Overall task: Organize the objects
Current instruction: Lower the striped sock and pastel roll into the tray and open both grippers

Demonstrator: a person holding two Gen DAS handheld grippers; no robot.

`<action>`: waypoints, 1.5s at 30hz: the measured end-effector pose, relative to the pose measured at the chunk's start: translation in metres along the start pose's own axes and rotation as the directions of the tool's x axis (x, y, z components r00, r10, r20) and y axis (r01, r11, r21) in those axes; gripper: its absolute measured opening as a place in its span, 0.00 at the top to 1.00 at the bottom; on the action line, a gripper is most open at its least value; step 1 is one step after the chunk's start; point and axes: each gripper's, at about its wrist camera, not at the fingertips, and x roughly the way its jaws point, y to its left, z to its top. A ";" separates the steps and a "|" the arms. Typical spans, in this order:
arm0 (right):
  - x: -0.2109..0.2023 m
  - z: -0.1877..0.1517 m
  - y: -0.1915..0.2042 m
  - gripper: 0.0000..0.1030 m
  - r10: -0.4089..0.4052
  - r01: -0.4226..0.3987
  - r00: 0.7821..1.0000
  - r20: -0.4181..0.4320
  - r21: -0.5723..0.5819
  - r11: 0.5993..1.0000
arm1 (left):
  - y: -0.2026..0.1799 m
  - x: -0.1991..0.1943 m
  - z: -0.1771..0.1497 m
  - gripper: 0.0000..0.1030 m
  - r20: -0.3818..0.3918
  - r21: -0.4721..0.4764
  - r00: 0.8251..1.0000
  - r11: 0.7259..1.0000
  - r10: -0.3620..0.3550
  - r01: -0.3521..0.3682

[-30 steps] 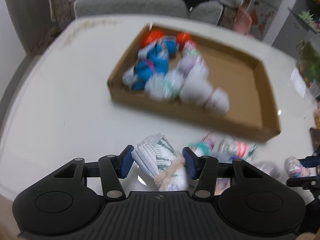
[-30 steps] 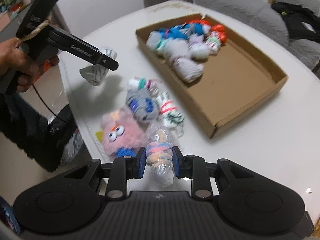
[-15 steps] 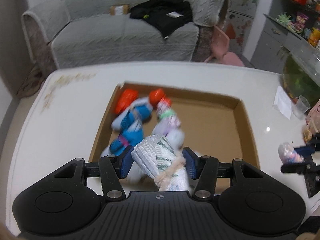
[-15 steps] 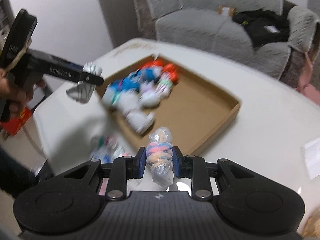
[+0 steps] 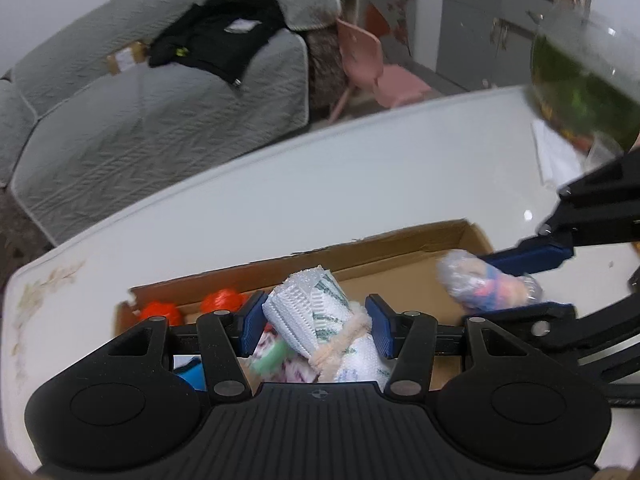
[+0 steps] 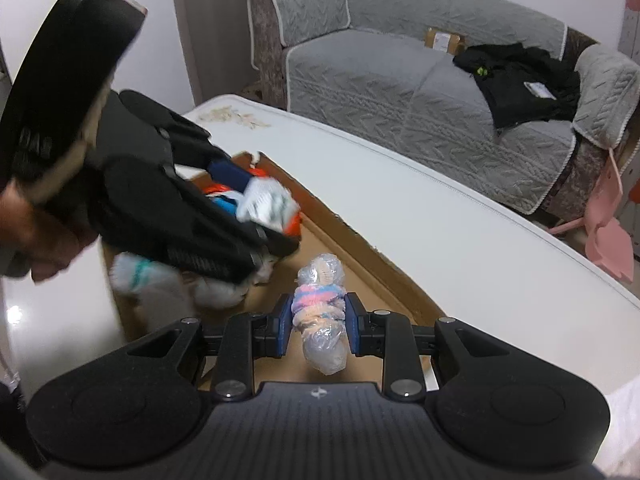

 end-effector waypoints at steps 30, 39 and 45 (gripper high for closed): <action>0.059 0.000 -0.015 0.74 -0.024 0.019 0.992 -0.124 -0.037 0.999 | 0.005 0.063 -0.010 0.39 -0.107 0.051 0.994 0.999 0.022 -0.017; 0.056 -0.001 -0.015 0.71 -0.032 0.027 0.990 -0.141 -0.031 0.999 | 0.006 0.065 -0.005 0.29 -0.113 0.042 0.993 0.999 0.037 -0.032; 0.051 -0.002 -0.012 0.66 -0.049 0.044 0.986 -0.161 -0.039 0.998 | 0.007 0.061 -0.008 0.22 -0.121 0.010 0.992 0.999 0.034 -0.033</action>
